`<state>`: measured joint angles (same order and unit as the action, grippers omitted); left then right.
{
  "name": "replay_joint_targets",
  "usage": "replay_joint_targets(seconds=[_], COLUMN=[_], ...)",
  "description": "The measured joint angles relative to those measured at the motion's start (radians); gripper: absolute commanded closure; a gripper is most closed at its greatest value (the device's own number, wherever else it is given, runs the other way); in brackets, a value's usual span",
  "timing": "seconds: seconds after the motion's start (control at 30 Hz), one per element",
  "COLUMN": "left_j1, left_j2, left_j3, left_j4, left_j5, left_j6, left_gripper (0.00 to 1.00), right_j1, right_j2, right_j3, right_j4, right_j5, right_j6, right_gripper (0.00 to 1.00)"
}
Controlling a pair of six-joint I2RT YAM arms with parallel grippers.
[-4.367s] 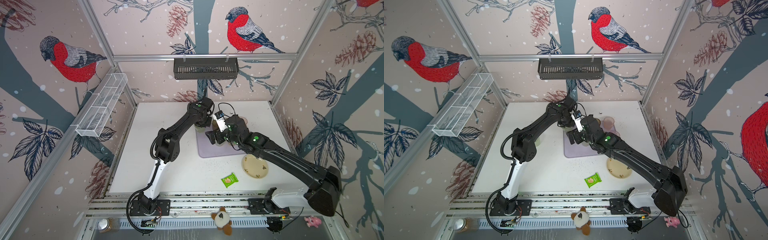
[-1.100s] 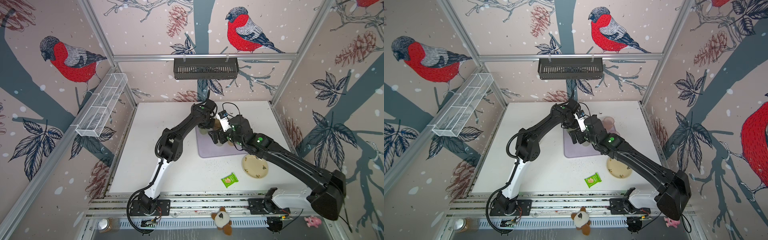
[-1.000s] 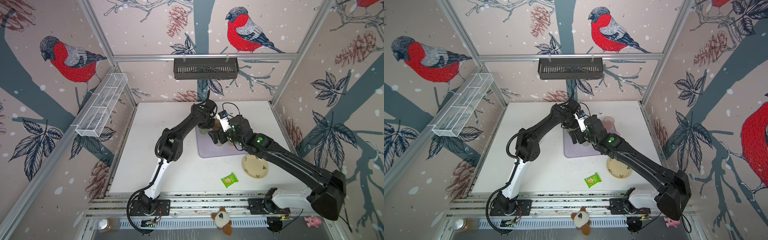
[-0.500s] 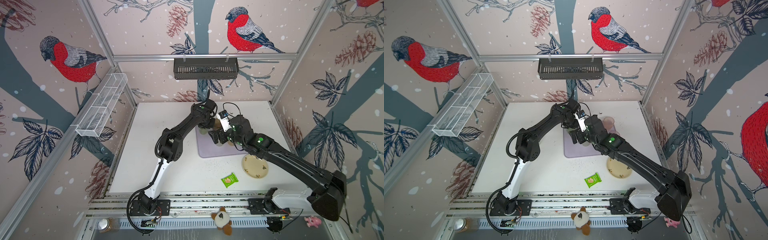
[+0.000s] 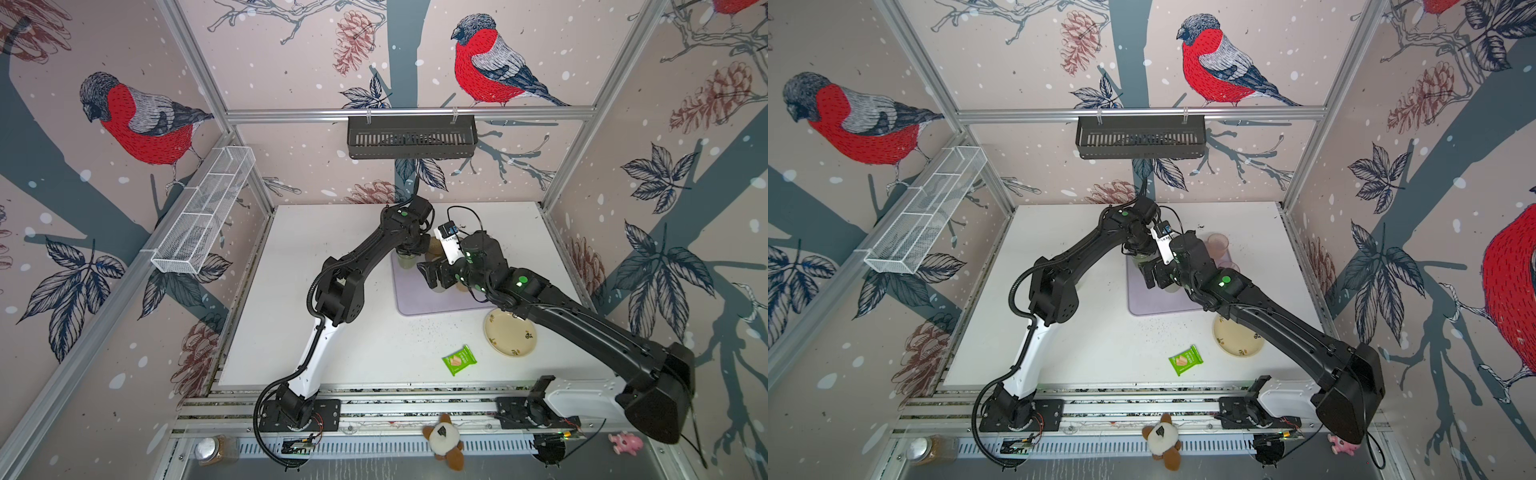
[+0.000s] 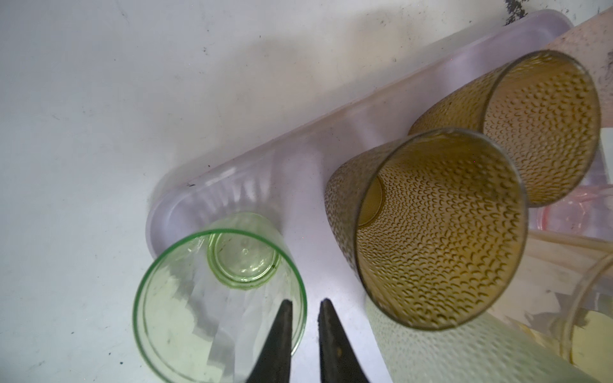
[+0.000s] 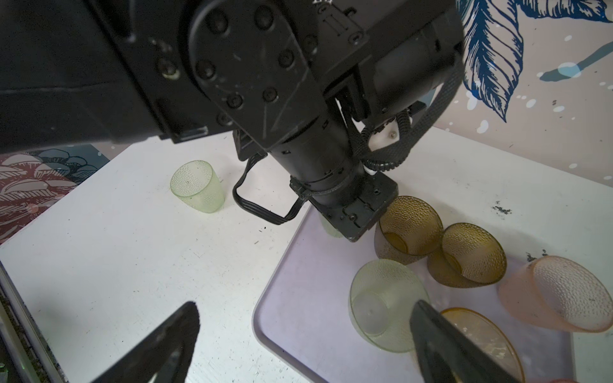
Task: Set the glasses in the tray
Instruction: 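Open the left gripper to release the small bright green cup, then raise the left gripper and swing it back toward the remaining green cup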
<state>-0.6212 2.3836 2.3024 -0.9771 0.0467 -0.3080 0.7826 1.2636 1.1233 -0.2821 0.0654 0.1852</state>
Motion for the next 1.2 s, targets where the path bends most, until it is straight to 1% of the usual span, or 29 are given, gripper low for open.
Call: replay_joint_targets(seconds=[0.33, 0.53, 0.83, 0.9, 1.03, 1.2], left_j1=[0.000, 0.005, 0.036, 0.043, 0.057, 0.081], left_j2=[-0.029, -0.044, -0.124, -0.147, -0.190, -0.245], left_j3=[0.003, 0.045, 0.042, 0.029, 0.006, -0.023], left_j4=[-0.003, -0.016, -0.029, -0.031, -0.038, -0.053], left_j5=[-0.010, -0.010, -0.004, -0.002, -0.002, -0.010], left_j6=[0.000, -0.007, -0.018, -0.018, -0.018, -0.018], left_gripper=[0.80, 0.79, 0.77, 0.75, 0.66, 0.62], right_j1=[0.000, 0.000, 0.000, -0.002, -0.007, -0.011], right_j2=[0.000, 0.002, 0.014, 0.014, 0.014, 0.014], right_j3=[-0.005, -0.005, 0.006, 0.010, 0.014, 0.017], right_j4=[0.000, 0.003, 0.007, 0.007, 0.007, 0.007], right_j5=[0.007, 0.007, 0.006, 0.004, -0.003, -0.005], right_j6=[0.003, 0.003, 0.000, -0.001, -0.004, -0.005], right_gripper=[0.00, 0.00, 0.01, 0.01, 0.01, 0.01])
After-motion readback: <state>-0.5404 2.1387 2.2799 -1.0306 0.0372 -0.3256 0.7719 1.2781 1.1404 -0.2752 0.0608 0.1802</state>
